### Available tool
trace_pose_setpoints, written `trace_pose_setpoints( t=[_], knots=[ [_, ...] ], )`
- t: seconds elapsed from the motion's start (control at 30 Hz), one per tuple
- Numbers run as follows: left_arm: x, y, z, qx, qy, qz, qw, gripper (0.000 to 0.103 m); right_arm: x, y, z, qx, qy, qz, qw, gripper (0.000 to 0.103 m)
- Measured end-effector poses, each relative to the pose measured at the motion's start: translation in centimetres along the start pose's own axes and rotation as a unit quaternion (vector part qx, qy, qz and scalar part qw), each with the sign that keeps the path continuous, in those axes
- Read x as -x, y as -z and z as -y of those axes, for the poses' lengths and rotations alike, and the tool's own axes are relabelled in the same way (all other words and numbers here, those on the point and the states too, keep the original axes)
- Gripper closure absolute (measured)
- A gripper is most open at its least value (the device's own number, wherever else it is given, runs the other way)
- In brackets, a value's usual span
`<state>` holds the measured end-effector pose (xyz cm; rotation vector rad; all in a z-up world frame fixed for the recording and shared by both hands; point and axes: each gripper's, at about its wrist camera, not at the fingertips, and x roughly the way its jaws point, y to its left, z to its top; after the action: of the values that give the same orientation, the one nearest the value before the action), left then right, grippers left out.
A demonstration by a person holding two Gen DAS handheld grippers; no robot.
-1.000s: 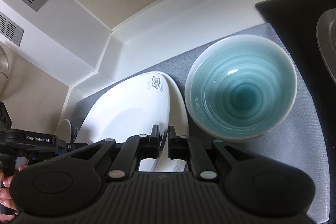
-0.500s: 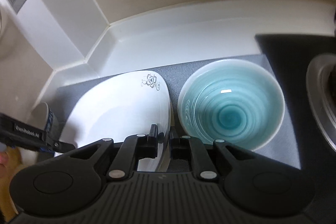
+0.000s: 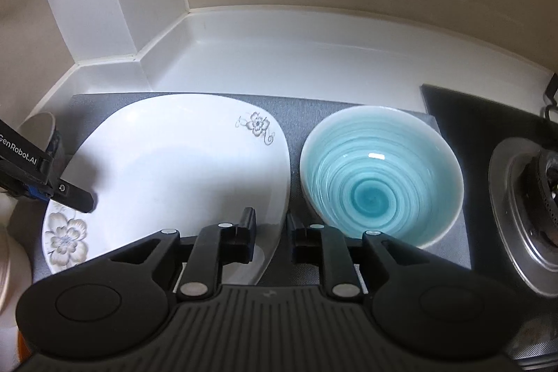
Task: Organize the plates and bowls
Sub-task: 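Lift the white square plate and lower it onto the other white plate, then open both grippers and move them to the brown-orange plate rim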
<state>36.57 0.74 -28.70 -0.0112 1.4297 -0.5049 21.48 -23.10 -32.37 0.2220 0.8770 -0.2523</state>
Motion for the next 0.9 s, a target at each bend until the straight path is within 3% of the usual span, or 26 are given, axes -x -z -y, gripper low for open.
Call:
trace_pose_setpoints(
  t=[0.13, 0.27, 0.37, 0.43, 0.47, 0.53, 0.63, 0.9],
  knots=[
    [0.8, 1.0, -0.8, 0.006, 0.02, -0.001, 0.9998, 0.075, 1.7, 0.8, 0.2, -0.016, -0.003, -0.006, 1.0, 0.083],
    [1.9, 2.4, -1.3, 0.003, 0.018, 0.015, 0.9997, 0.076, 2.9, 1.9, 0.8, -0.06, -0.03, -0.017, 0.998, 0.081],
    [3.0, 3.6, -1.5, -0.015, 0.016, 0.032, 0.9992, 0.086, 3.7, 2.6, 1.0, -0.08, -0.028, -0.016, 0.996, 0.074],
    [3.4, 4.2, -1.5, -0.025, 0.017, 0.039, 0.9988, 0.086, 3.6, 2.9, 1.3, -0.101, -0.049, -0.023, 0.993, 0.072],
    [3.5, 4.2, -1.6, -0.031, 0.016, 0.042, 0.9985, 0.088, 3.4, 3.0, 1.4, -0.11, -0.06, -0.027, 0.992, 0.074],
    [3.4, 4.4, -1.7, -0.032, 0.018, 0.049, 0.9981, 0.088, 3.2, 3.0, 1.3, -0.119, -0.074, -0.025, 0.99, 0.089],
    [2.9, 4.2, -1.6, -0.037, 0.021, 0.054, 0.9977, 0.088, 2.9, 2.6, 0.6, -0.1, -0.058, -0.022, 0.993, 0.089],
    [2.9, 4.5, -1.9, -0.019, 0.027, 0.045, 0.9985, 0.088, 3.3, 2.5, 0.7, -0.092, -0.066, -0.03, 0.993, 0.092]
  ],
)
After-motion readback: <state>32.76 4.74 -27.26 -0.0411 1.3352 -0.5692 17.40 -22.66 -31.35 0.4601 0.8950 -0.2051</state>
